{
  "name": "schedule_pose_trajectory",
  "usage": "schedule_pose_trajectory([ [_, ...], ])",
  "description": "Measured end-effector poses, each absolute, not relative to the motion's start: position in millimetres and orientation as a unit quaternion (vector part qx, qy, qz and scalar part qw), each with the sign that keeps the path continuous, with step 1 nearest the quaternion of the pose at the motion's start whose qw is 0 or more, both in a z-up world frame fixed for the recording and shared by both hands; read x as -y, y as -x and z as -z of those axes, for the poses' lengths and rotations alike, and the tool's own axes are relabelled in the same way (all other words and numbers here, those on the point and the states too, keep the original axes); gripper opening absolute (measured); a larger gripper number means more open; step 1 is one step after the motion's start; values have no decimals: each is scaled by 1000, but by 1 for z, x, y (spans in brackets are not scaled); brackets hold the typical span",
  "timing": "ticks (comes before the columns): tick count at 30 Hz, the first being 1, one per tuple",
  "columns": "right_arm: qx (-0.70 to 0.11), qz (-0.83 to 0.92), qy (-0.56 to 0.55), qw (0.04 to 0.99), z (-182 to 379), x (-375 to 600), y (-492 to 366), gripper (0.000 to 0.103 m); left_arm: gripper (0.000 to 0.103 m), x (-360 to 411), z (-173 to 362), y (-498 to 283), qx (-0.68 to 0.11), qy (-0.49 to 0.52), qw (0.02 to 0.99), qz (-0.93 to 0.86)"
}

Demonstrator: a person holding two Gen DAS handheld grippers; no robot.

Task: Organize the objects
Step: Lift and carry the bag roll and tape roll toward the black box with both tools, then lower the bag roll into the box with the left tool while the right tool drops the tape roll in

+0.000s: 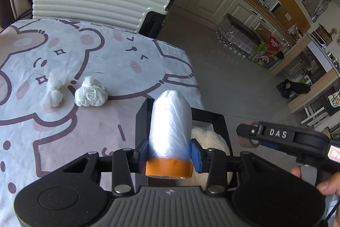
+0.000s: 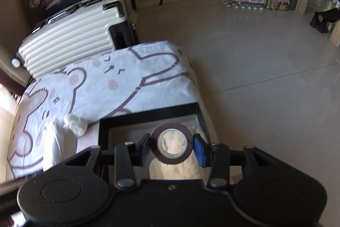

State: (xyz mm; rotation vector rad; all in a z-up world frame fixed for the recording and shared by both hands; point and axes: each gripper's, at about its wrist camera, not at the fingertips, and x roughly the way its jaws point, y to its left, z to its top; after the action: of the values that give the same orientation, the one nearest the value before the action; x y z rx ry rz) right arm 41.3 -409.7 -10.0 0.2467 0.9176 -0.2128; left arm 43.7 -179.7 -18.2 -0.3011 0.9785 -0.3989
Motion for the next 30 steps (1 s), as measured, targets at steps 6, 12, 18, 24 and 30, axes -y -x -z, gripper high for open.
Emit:
schedule_pose_trajectory([
  [6,-407,119,-137,895,34,422,-58,44,42,195,31,-54,-479,132,843,207],
  [12,-419,123,-133,890,68,429,-78,44,42,199,47,-71,-496,134,831,212],
  [18,-432,123,-130,884,88,434,-95,44,42,205,61,-84,-511,134,822,214],
  [24,-434,133,-132,881,88,438,-98,68,42,212,70,-90,-523,132,814,215],
  [30,-439,128,-129,880,83,437,-92,65,42,215,75,-89,-530,129,812,208],
])
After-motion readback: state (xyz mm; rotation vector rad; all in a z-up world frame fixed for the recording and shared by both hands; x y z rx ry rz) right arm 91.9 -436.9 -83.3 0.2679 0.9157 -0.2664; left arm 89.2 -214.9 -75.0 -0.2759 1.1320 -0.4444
